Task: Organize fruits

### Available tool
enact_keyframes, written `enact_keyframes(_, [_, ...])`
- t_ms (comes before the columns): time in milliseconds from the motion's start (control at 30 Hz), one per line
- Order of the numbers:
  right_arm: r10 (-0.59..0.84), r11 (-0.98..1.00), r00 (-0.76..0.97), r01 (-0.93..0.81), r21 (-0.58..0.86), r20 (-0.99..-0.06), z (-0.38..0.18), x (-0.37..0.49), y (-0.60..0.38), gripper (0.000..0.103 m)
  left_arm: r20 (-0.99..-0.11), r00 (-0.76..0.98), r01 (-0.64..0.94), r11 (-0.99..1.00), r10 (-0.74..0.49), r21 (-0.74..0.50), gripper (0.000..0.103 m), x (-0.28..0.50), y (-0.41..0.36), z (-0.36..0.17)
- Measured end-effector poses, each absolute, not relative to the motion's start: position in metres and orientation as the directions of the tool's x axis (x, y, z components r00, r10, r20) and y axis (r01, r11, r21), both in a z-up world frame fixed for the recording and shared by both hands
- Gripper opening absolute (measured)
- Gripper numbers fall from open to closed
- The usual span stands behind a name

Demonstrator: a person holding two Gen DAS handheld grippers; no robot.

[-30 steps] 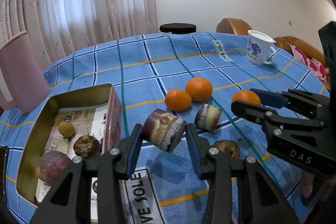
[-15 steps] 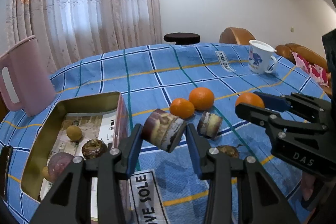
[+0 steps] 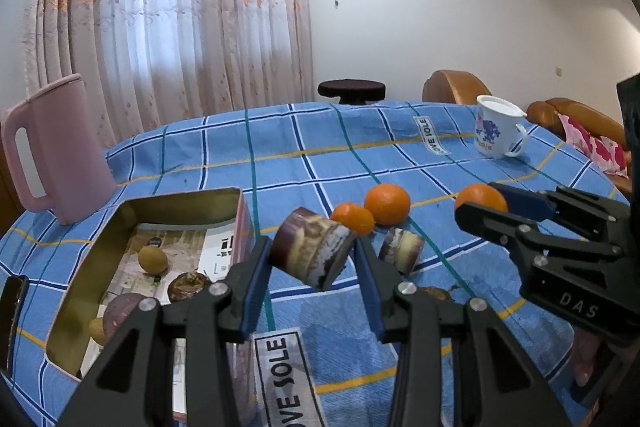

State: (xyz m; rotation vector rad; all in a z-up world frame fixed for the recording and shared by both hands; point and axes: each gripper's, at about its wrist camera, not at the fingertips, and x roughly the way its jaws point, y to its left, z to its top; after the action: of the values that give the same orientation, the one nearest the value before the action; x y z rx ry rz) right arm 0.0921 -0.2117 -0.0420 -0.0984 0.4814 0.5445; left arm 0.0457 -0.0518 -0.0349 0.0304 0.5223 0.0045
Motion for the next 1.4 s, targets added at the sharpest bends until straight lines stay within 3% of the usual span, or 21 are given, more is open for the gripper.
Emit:
enact_keyframes(767, [0.453,0.868,0.804,-0.496,-0.014,-0.385,-0.036,0.075,-0.215,0.039,-0.405,0.914,-0.012,0.998,0.035,0.060,0.043,0.028,-0.057,-0.026])
enact_keyframes(1000, [0.432,0.869,0.802,-0.493,-0.047,-0.413,-0.037,0.077,-0.206,0.039,-0.415,0.909,-0.005,0.999,0.026,0.051,0.043,0.028,-0.053,-0.026])
enact_keyframes(1400, [0.597,0.753,0.678,-0.658,0.008,-0.428,-0.013,0.082,-0.134,0.039,-0.443,0.888,-0.137,0.991,0.125,0.005,0.043,0.024,0.023,-0.009])
